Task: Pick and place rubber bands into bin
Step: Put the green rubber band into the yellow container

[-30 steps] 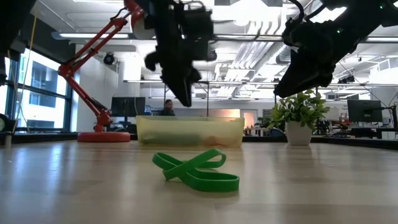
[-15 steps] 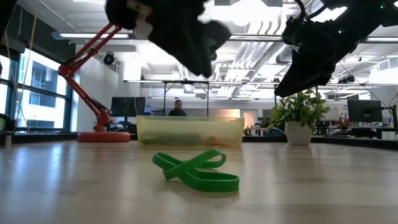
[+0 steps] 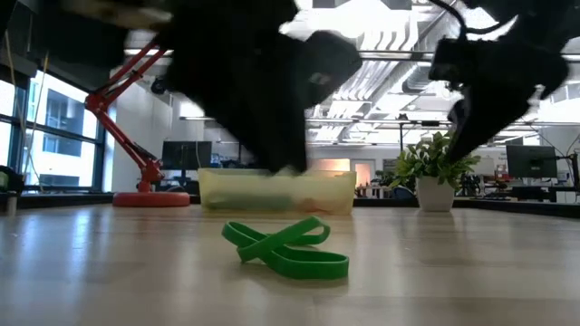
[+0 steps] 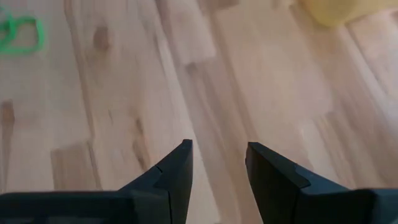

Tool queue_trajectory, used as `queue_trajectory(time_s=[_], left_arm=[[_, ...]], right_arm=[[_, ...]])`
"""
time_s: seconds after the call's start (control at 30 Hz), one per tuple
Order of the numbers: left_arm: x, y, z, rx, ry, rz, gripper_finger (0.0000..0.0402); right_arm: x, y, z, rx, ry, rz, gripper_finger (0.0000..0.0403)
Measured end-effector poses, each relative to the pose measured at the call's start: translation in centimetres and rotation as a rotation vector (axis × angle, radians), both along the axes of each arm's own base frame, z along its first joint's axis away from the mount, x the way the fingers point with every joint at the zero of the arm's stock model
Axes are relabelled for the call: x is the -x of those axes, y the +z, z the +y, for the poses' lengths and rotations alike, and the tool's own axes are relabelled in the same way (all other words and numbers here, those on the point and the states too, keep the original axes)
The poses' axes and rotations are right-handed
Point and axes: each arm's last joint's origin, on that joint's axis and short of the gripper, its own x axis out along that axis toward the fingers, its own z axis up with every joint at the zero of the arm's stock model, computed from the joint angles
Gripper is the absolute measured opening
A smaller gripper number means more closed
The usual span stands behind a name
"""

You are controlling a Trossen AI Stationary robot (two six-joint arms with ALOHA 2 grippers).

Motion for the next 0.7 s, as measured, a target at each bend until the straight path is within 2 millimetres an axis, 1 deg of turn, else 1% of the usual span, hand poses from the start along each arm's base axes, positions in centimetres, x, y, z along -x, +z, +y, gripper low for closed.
queue_trajectory(time_s=[0.1,0.27,0.5,0.7], left_arm=[[-0.4,-0.9,-0.9,0.039,0.039,-0.006,0.0074],[-0.7,-1.9,-1.0,0.079,0.141,0.016,0.0074],[-1.0,-1.8,0.0,0.090,0.286,0.018,0.0074],[-1.3,-1.8,1.2,0.252,0.486,0.100,0.0074]], right_arm=[[0.4,-0.1,0.8,0.010,0.018,0.018,0.0139],[0.8,-0.1,1.8,0.027,0.035,0.010,0.0139],[1.3,-0.1,2.8,0.029,0.057,0.007,0.0139],[1.6,-0.2,3.3,0.042,0.060,0.004,0.0139]])
